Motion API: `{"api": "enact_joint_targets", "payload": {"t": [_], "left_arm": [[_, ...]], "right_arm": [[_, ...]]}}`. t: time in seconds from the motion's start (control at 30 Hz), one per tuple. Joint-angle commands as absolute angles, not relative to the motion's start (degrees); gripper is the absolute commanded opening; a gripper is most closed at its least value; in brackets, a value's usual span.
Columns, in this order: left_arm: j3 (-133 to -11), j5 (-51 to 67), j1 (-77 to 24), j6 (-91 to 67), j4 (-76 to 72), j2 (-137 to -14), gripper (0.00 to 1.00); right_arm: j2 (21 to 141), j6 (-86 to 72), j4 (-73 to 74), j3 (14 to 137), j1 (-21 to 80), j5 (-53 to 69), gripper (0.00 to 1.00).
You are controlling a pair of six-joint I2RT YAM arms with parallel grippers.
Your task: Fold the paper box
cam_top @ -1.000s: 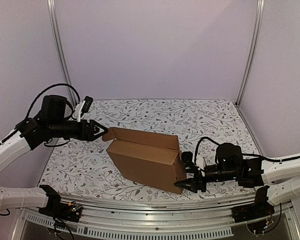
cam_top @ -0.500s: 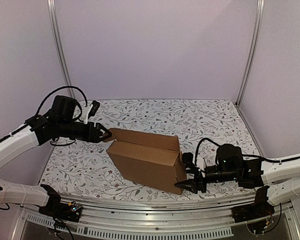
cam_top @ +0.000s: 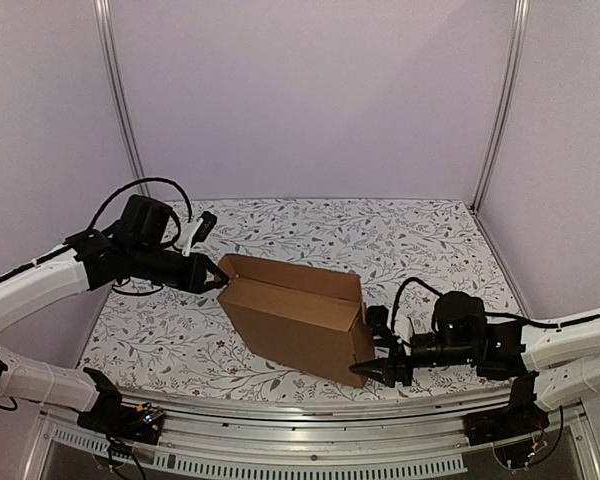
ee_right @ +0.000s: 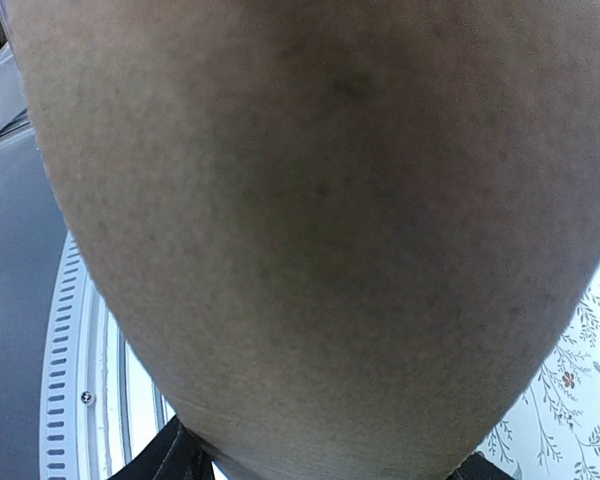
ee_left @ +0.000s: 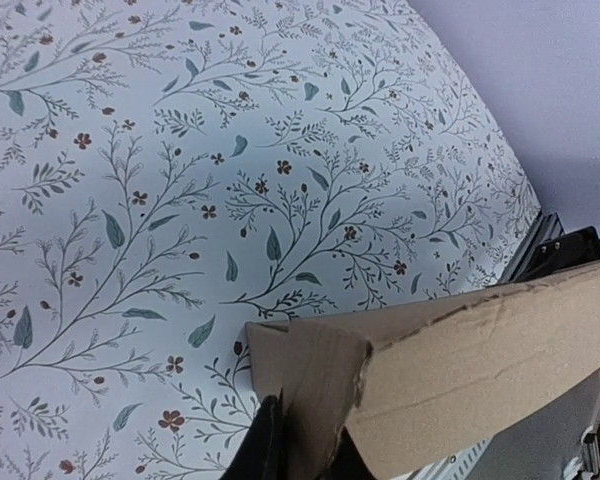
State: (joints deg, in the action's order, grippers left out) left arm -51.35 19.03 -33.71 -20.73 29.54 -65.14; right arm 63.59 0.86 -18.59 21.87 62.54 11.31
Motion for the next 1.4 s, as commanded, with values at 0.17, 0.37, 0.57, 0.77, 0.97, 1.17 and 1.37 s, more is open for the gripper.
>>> {"api": "enact_joint_targets", "payload": {"t": [0.17,0.37,0.57,0.77,0.97,1.17,1.37], "left_arm": [[-53.56,14.63,-37.81,-22.11,31.97,-66.1,0.03],[-52.93,11.71,-39.32,-22.7,32.71,-65.77,0.0],[-52.85,10.37,-39.86,-23.2,33.57,-65.47,0.0],[-54.92,11.32,-39.91,-24.25,33.88,-65.36,0.0],[-56.63,12.94,-39.99,-25.04,33.58,-66.24,0.0],[-56.1,12.37,-40.08,-24.9,33.67,-66.1,0.0],[-55.09,8.58,-40.08,-23.31,35.3,-65.31,0.0]], "right_arm": [[67.38,-3.02,-27.6,20.77,62.25,5.79,0.46],[70.4,-3.42,-31.05,20.14,62.24,4.88,0.46],[71.28,-3.69,-31.82,19.78,62.28,4.59,0.46],[72.01,-3.86,-32.03,19.62,62.25,4.8,0.46],[72.74,-3.48,-32.17,19.52,62.23,5.01,0.45],[73.04,-2.99,-32.25,19.01,62.21,4.7,0.45],[73.12,-3.24,-32.68,18.68,62.31,5.01,0.45]]}}
